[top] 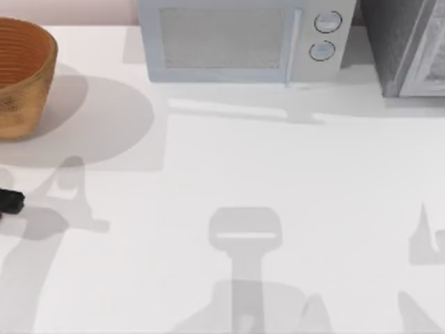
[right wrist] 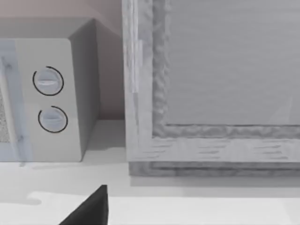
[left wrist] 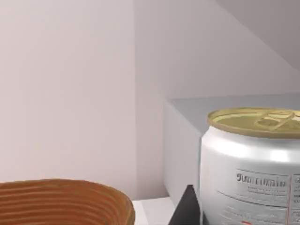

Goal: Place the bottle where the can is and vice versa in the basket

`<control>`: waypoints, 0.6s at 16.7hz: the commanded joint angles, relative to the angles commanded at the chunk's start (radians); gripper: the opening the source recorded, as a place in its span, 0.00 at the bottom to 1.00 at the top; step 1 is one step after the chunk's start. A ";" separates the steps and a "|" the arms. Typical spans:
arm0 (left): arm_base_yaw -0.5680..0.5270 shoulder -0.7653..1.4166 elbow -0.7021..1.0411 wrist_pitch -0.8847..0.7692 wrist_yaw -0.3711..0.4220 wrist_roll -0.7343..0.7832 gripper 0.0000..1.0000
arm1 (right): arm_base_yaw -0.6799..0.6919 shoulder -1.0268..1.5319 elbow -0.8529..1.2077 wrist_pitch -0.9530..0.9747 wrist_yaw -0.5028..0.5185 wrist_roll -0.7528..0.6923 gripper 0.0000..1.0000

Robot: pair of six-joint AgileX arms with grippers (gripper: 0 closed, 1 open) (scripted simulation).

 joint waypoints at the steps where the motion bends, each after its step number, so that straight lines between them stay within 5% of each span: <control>1: -0.009 0.057 0.031 0.040 0.027 -0.001 0.00 | 0.000 0.000 0.000 0.000 0.000 0.000 1.00; 10: -0.096 0.530 0.280 0.353 0.272 -0.010 0.00 | 0.000 0.000 0.000 0.000 0.000 0.000 1.00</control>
